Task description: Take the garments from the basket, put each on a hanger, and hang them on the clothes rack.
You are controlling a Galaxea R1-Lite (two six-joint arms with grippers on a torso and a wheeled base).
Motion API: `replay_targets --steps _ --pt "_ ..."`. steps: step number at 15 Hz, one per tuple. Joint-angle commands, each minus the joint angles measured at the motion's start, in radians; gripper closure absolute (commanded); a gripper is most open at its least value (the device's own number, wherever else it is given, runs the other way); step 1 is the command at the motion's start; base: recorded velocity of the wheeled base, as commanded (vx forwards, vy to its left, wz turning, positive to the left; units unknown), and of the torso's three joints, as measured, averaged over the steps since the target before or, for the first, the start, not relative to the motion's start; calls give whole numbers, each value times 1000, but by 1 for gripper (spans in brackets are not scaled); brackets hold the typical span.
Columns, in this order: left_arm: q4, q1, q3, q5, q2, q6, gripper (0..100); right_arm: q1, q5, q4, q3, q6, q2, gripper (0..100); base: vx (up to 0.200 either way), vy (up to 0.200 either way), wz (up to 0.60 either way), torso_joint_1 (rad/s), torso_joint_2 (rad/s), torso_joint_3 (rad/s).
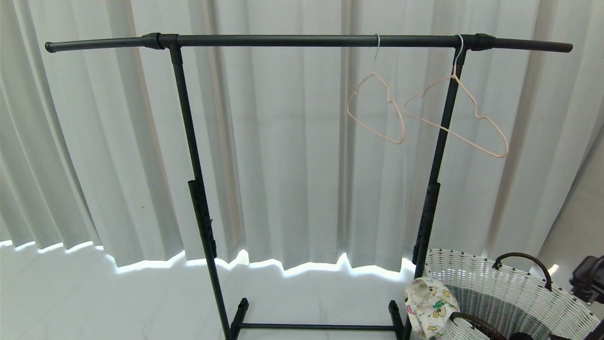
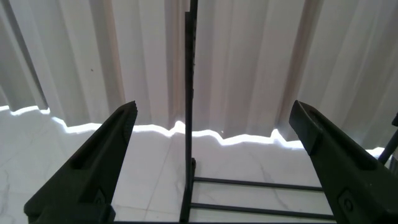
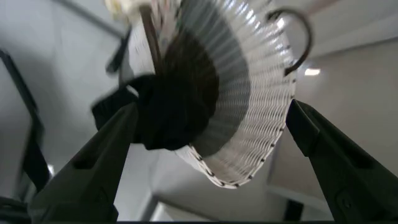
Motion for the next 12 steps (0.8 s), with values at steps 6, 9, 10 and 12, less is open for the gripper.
replay_targets --steps 6,9,10,12 --pt "0 0 0 0 0 0 0 64 -52 -151 -21 -100 553 0 0 0 0 0 0 0" --pt "0 0 0 0 0 0 0 61 -120 -221 -18 -97 639 0 0 0 0 0 0 0" --pt "0 0 0 0 0 0 0 58 -140 -246 -18 -95 663 0 0 0 0 0 0 0" --pt "0 0 0 0 0 0 0 55 -155 -296 -18 -89 700 0 0 0 0 0 0 0"
